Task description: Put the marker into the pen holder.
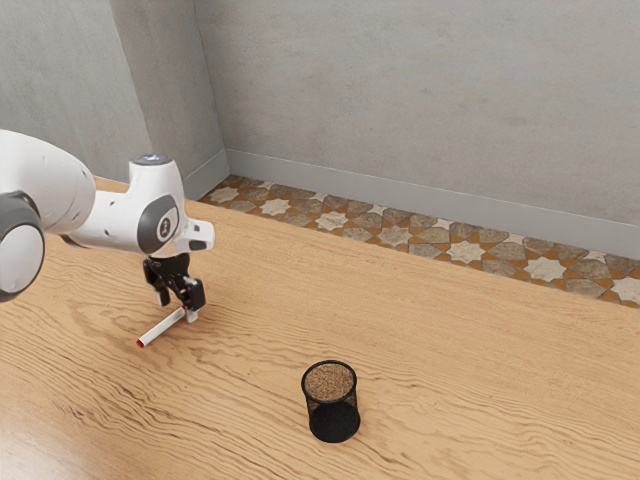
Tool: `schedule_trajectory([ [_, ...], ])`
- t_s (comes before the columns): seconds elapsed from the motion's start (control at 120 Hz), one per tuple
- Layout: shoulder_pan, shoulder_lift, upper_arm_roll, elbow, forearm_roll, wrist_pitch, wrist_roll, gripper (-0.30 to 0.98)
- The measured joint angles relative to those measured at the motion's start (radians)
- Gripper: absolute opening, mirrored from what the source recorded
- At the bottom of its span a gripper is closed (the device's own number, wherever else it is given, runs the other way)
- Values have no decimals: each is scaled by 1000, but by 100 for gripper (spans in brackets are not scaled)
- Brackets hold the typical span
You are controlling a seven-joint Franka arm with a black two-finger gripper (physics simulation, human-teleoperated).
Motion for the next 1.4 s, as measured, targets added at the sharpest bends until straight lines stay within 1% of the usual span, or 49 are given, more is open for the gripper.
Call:
schedule_trajectory([
  [0.142,0,1,0,0,-2,-2,29,50],
  [0.433,0,20,0,19,-2,-5,71,43],
  [0.567,0,25,0,23,-3,-6,84,34],
  [0.717,0,34,0,25,-8,-6,96,27],
  [0.975,0,33,0,25,-12,-9,111,5],
  [1.133,-2,28,-1,30,-7,-7,113,-2],
  [1.2,-4,3,-12,27,-4,-1,112,-4],
  [1.267,-5,-62,-35,10,0,14,109,-5],
  [1.333,-5,-163,-77,-39,1,43,107,-6],
  [1.4,-7,-307,-135,-133,3,87,104,-6],
])
